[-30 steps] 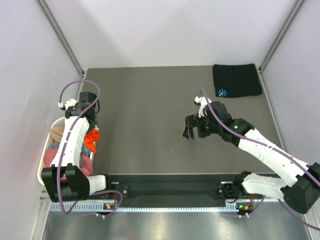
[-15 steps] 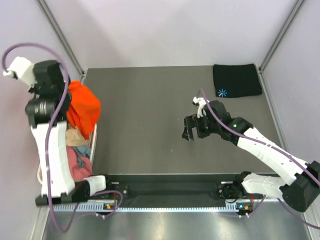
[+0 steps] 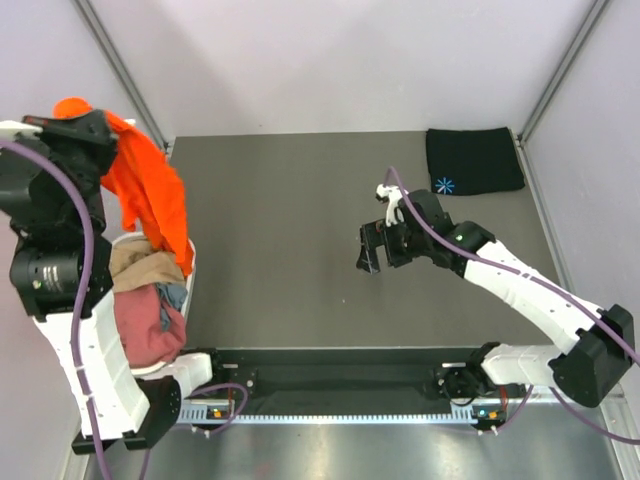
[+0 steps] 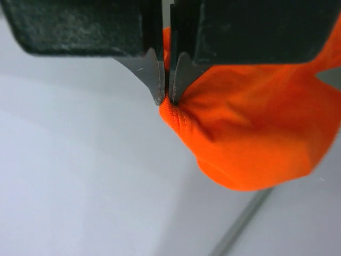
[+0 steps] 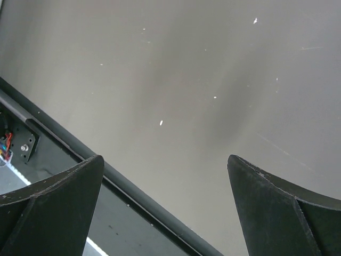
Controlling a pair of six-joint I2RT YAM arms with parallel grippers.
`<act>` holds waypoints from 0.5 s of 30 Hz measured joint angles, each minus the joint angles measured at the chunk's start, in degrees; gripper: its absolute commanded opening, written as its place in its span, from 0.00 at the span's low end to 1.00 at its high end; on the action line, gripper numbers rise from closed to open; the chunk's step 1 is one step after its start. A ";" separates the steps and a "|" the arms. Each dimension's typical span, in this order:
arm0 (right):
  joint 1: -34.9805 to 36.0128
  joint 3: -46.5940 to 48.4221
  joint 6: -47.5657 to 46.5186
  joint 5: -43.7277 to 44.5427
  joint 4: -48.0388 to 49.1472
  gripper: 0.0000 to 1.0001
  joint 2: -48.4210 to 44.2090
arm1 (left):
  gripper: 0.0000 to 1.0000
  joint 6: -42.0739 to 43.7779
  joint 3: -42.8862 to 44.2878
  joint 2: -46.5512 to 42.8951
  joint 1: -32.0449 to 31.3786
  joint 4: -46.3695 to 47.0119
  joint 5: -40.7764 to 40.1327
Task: Fold and stack the t-shirts
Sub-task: Grab the tshirt from the pile
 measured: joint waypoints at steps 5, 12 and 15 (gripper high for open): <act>0.02 3.89 -1.03 1.57 -2.01 1.00 1.81 | 0.00 -2.25 -4.79 1.20 0.00 3.34 12.52; 0.02 10.47 -2.45 3.32 -2.38 1.00 3.74 | 0.00 -5.35 -7.39 3.30 0.02 9.14 31.17; 0.02 10.95 -3.06 4.92 -2.78 1.00 4.44 | 0.00 -6.58 -6.34 2.99 0.02 13.84 36.94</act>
